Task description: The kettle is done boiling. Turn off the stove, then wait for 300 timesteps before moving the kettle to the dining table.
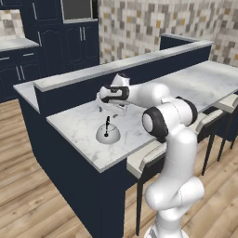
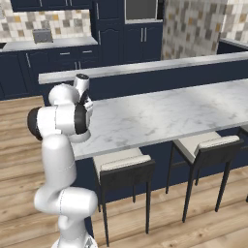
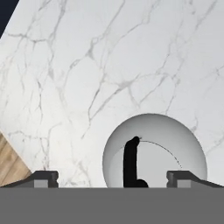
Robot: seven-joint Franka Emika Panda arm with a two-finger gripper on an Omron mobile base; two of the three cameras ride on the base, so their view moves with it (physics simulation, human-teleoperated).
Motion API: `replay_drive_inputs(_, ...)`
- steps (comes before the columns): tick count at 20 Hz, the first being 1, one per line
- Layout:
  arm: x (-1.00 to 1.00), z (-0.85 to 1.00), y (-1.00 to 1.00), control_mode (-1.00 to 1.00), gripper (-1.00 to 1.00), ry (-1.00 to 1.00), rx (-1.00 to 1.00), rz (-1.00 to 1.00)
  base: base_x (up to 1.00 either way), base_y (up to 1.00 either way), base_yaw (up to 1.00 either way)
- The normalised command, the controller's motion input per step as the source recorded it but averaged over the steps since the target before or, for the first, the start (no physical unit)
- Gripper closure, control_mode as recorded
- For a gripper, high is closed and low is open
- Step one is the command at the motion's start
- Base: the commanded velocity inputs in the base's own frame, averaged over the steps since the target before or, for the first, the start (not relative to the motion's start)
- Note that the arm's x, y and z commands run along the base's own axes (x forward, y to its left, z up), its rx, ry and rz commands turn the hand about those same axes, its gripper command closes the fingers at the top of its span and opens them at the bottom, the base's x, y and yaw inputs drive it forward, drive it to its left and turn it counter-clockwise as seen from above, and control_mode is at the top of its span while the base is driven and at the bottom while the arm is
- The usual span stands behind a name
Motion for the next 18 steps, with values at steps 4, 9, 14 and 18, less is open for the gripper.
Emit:
replay_drive_inputs(4, -0.03, 0.39, -0.28, -1.0, -1.0, 0.02, 0.0, 0.0, 0.0, 0.0, 0.0)
replay_drive_inputs(9, -0.14, 0.41, -0.26, -1.0, -1.0, 0.01, 0.0, 0.0, 0.0, 0.0, 0.0)
replay_drive_inputs(14, -0.27, 0.39, -0.27, -1.0, -1.0, 0.0, 0.0, 0.0, 0.0, 0.0, 0.0)
replay_drive_inputs(18, -0.43, 0.28, -0.27, -1.0, -1.0, 0.0, 0.0, 0.0, 0.0, 0.0, 0.0)
